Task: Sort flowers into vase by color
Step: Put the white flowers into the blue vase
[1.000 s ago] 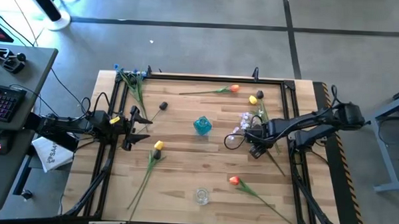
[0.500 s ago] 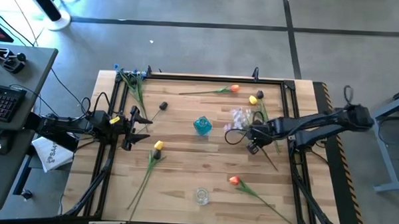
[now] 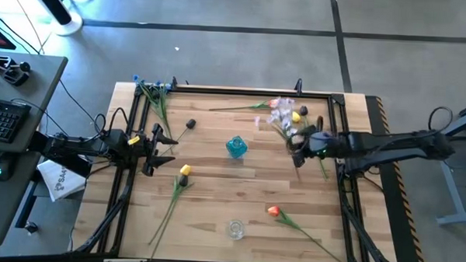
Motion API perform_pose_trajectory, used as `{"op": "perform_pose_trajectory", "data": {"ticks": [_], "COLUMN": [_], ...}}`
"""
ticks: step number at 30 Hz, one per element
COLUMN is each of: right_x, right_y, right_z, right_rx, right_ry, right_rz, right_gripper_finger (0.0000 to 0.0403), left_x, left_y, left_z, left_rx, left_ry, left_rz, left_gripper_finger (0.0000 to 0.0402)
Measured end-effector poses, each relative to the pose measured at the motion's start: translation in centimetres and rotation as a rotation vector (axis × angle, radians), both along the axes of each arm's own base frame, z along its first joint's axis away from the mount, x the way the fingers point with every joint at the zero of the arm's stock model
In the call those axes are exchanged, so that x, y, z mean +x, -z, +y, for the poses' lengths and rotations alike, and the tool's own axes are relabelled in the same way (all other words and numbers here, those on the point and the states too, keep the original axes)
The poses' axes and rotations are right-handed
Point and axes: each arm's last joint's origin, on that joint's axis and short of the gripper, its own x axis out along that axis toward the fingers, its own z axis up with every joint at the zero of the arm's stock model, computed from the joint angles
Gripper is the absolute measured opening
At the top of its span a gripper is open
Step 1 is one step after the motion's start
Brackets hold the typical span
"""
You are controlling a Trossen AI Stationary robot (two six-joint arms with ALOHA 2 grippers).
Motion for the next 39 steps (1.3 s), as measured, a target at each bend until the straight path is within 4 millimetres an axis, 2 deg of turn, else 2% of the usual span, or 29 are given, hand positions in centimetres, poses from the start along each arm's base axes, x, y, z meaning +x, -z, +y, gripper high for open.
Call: {"op": "perform_pose_trajectory", "data": {"ticks": [7, 11, 15, 21, 28, 33, 39], "right_x": [2.6, 4.2, 7.0, 10.4, 11.7, 12.1, 12.3], "right_y": [-6.1, -7.3, -6.0, -2.8, -0.3, 0.6, 1.1], "right_z": [0.7, 0.9, 0.0, -2.4, -4.6, -4.9, -5.0], "right_rx": [-0.397, -0.663, -0.769, -0.779, -0.701, -0.622, -0.605], "right_ry": [-0.373, -0.456, -0.419, -0.365, -0.318, -0.335, -0.322], "right_rz": [-0.588, -0.761, -0.780, -0.768, -0.730, -0.722, -0.685], "right_gripper_finger": [0.0001, 0.0000, 0.0000, 0.0000, 0.0000, 0.0000, 0.0012], "left_x": [0.0, 0.0, 0.0, 0.0, 0.0, 0.0, 0.0], "left_y": [-0.2, -0.2, -0.2, -0.2, -0.2, -0.2, -0.2], "left_z": [0.0, 0.0, 0.0, 0.0, 0.1, 0.1, 0.2], "left_rx": [0.000, 0.000, 0.000, 0.000, -0.005, -0.008, -0.008], "left_ry": [0.000, 0.000, 0.000, 0.000, -0.028, -0.049, -0.051], "left_rz": [-0.024, -0.024, -0.025, -0.025, -0.025, -0.025, -0.025], "left_gripper_finger": [0.0254, 0.0254, 0.0254, 0.0254, 0.0254, 0.0254, 0.0254]}}
